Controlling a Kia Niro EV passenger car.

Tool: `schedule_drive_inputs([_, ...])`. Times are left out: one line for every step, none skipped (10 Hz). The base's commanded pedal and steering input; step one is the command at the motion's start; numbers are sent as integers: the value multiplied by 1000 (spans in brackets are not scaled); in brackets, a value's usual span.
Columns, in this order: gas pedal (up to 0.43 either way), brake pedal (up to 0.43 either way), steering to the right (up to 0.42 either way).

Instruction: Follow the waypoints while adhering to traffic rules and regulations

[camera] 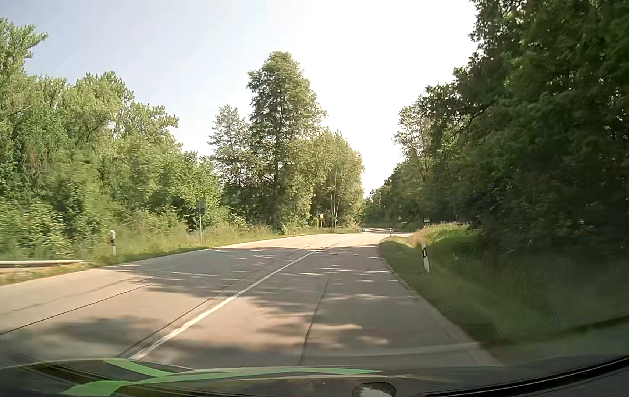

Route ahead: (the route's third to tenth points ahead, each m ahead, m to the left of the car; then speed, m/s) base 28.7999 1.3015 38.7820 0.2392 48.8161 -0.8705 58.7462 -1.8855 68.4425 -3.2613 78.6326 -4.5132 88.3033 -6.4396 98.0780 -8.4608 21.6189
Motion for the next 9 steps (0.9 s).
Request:
schedule_drive_inputs([177,0,18])
schedule_drive_inputs([177,0,16])
schedule_drive_inputs([177,0,13])
schedule_drive_inputs([177,0,12])
schedule_drive_inputs([177,0,12])
schedule_drive_inputs([177,0,12])
schedule_drive_inputs([177,0,12])
schedule_drive_inputs([177,0,8])
schedule_drive_inputs([177,0,6])
